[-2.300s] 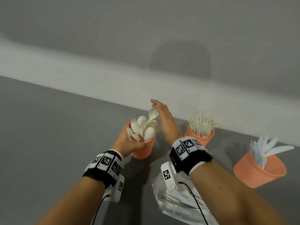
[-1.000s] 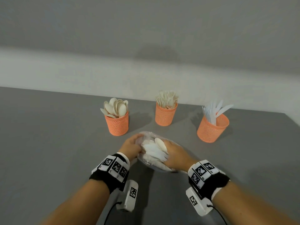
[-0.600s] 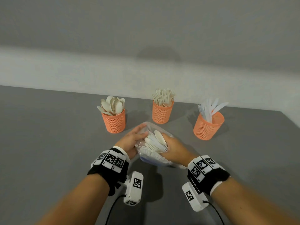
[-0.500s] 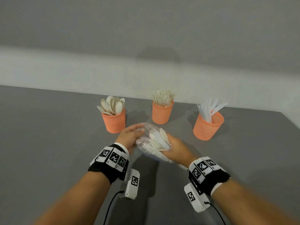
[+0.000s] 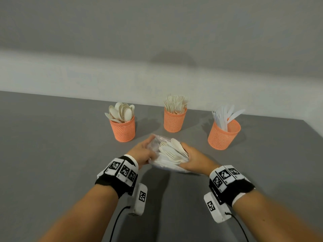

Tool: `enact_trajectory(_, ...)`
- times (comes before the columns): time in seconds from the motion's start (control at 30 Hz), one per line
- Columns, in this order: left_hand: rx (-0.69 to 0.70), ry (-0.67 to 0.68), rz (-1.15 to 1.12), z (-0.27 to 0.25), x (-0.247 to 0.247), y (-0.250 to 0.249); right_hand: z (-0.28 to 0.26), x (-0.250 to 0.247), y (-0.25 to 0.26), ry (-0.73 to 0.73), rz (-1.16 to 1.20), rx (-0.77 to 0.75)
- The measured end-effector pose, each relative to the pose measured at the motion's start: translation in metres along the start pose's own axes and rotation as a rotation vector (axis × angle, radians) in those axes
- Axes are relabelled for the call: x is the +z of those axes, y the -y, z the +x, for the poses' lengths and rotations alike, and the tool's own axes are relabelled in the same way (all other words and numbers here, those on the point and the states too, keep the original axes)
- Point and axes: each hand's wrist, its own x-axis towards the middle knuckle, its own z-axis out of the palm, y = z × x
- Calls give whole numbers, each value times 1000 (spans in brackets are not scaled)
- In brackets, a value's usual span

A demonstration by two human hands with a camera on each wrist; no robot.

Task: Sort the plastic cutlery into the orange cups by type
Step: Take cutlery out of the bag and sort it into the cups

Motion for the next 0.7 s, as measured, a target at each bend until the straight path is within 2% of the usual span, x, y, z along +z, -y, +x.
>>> enact_trajectory(0.1,69,-100,302,4,5,4,-4,10,-1,-52,-179,-25)
enact_trajectory(0.23,88,-166,181,9,9,5,-5,14,2,-85,-283,-61)
enact_trajectory(0.33,60,-175,51,13,6,0,-2,13,3,-47,-175,-98)
enact_trajectory(0.4,88,-154,12,14,3,-4,-2,11,3,-15,-61,-109)
enact_trajectory(0.53,109,-148,-6,7,-3,-8,-5,9,0,-22,94,-40)
enact_trajectory(0.63,35,-62,-135,5,-2,-7,-4,13,-3,-68,171,9)
enact_trajectory(0.7,-1,118,-230,0,1,-10,-4,15,-4,-102,273,22)
